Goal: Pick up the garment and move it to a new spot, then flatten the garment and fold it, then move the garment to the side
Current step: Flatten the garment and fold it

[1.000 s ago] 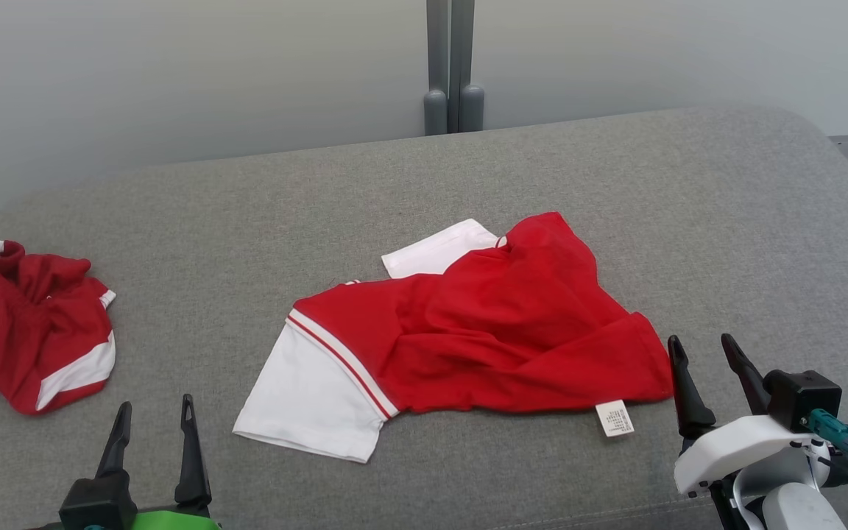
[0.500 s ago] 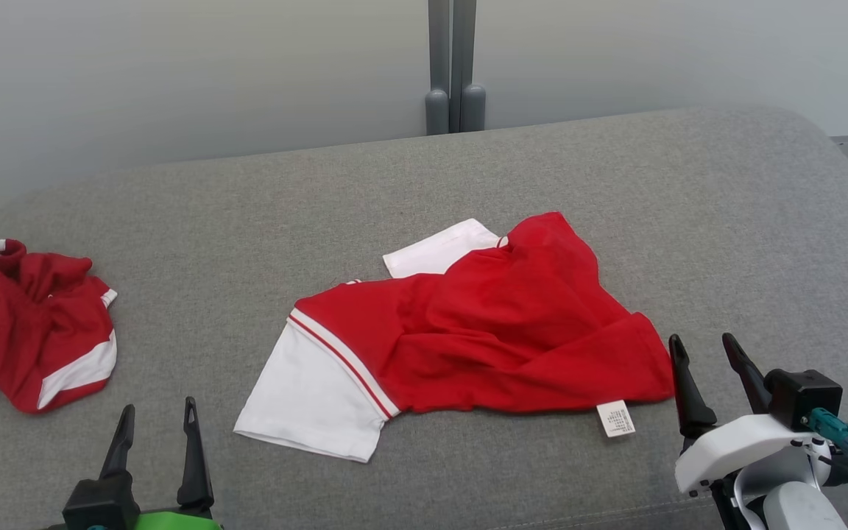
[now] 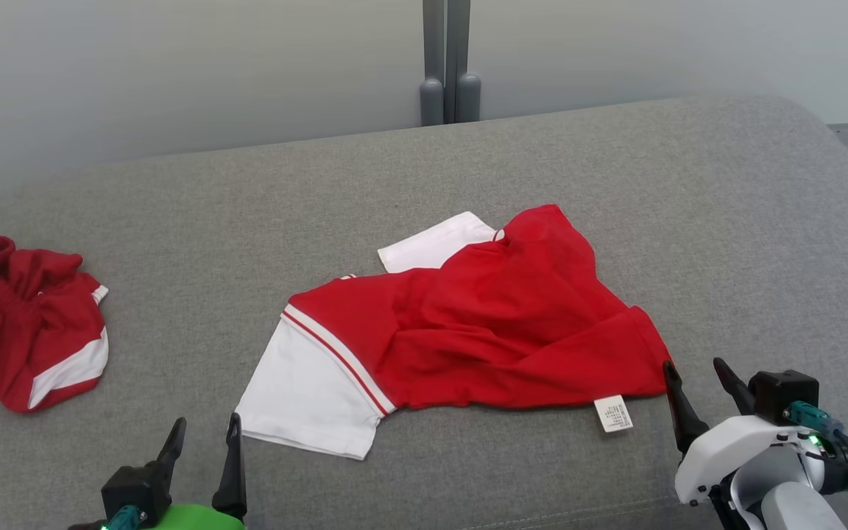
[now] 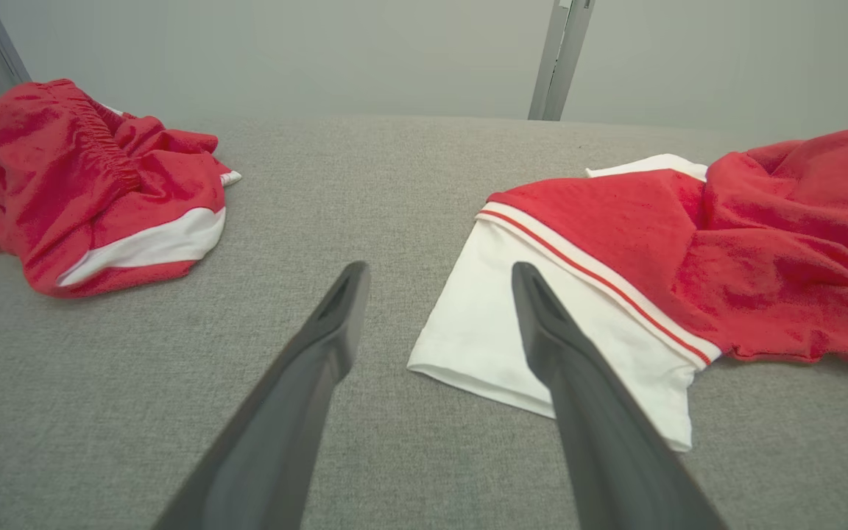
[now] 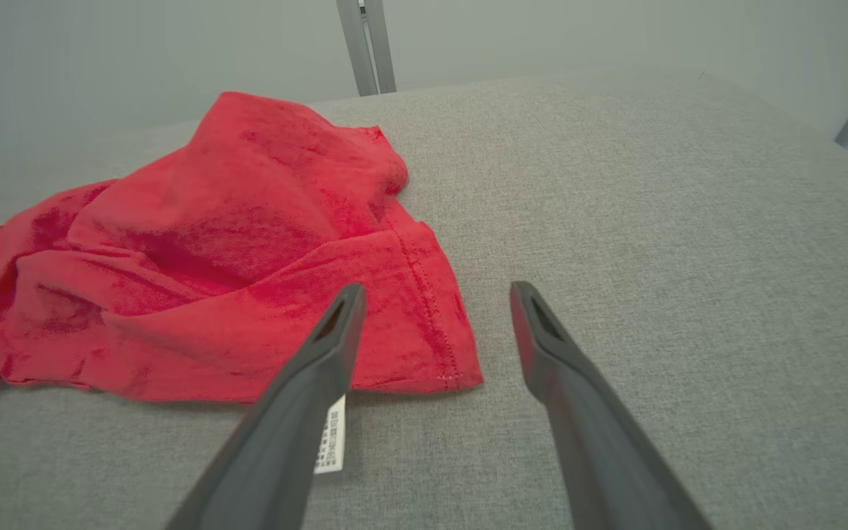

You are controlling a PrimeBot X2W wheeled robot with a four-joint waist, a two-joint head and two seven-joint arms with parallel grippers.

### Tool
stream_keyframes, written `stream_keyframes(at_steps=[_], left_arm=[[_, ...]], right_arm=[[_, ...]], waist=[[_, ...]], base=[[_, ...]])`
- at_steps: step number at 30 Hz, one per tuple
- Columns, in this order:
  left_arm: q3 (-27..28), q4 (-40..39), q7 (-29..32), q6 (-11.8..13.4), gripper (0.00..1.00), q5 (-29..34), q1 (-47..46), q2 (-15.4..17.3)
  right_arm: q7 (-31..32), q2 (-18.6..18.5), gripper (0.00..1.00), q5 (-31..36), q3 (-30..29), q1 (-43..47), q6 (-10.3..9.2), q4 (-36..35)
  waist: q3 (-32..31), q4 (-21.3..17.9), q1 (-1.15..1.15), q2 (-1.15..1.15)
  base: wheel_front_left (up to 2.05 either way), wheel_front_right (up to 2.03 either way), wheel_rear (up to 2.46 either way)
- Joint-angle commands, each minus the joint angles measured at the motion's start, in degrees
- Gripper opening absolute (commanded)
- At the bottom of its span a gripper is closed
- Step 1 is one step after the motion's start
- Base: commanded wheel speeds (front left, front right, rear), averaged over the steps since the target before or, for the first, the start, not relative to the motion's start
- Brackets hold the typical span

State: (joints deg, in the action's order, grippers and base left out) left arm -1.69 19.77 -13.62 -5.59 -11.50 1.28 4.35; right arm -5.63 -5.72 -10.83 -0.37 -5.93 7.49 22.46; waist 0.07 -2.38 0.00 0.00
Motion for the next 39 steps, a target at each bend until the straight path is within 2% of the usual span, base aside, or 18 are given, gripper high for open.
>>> stream_keyframes(at_steps=[1,11,24,25,26,27,28,29,39], left_arm=[[-0.1,1.9,-0.2,-0.4,1.0,-0.8,-1.4,0.4],[-2.8,15.0,-1.2,-1.6,1.0,-3.3,-8.9,1.0],[-7.1,25.6,-1.5,-1.9,1.0,-6.0,-15.3,1.6],[-7.4,26.3,-1.4,-1.9,1.0,-6.3,-15.5,1.6],[-7.8,26.5,-1.5,-1.9,1.0,-6.8,-15.6,1.6],[-8.3,27.0,-1.5,-1.9,0.88,-7.6,-15.7,1.5],[-8.9,27.3,-1.5,-1.9,0.22,-8.1,-15.8,1.4],[-9.2,27.3,-1.5,-1.9,0.0,-8.4,-16.1,1.5],[-9.2,25.4,-1.5,-1.9,0.0,-8.6,-15.1,2.5]], right_arm=[[-0.1,-0.3,1.0,-0.3,0.2,-1.2,0.0,1.4],[-2.0,-0.9,1.0,-1.3,2.9,-8.8,0.0,13.1],[-4.9,-0.8,1.0,-3.8,6.3,-15.5,0.0,27.1],[-5.0,-0.7,0.82,-4.0,6.6,-15.8,0.0,27.9],[-5.3,-0.6,0.48,-4.1,7.0,-16.1,0.0,28.6],[-5.5,-0.6,0.28,-4.4,7.3,-16.4,0.0,29.3],[-5.7,-0.5,0.0,-4.6,7.7,-16.7,0.0,29.8],[-6.1,-0.4,0.0,-4.7,8.0,-16.8,0.0,30.3],[-8.2,-1.5,0.0,-6.9,10.2,-18.0,-0.01,32.4]], waist=[[0.5,-0.3,0.0,0.0],[4.6,-1.5,0.0,0.0],[6.5,-1.0,0.0,0.0],[6.4,-1.0,0.0,0.0],[6.2,-1.0,0.0,0.0],[6.0,-1.0,0.0,0.0],[5.9,-1.0,0.0,0.0],[5.7,-1.0,0.0,0.0],[4.9,-0.7,0.0,0.0]], base=[[0.0,0.0,0.0],[0.0,0.0,0.0],[0.0,0.0,0.0],[0.0,0.0,0.0],[0.0,0.0,0.0],[0.0,0.0,0.0],[0.0,0.0,0.0],[0.0,0.0,0.0],[0.0,0.0,0.0]])
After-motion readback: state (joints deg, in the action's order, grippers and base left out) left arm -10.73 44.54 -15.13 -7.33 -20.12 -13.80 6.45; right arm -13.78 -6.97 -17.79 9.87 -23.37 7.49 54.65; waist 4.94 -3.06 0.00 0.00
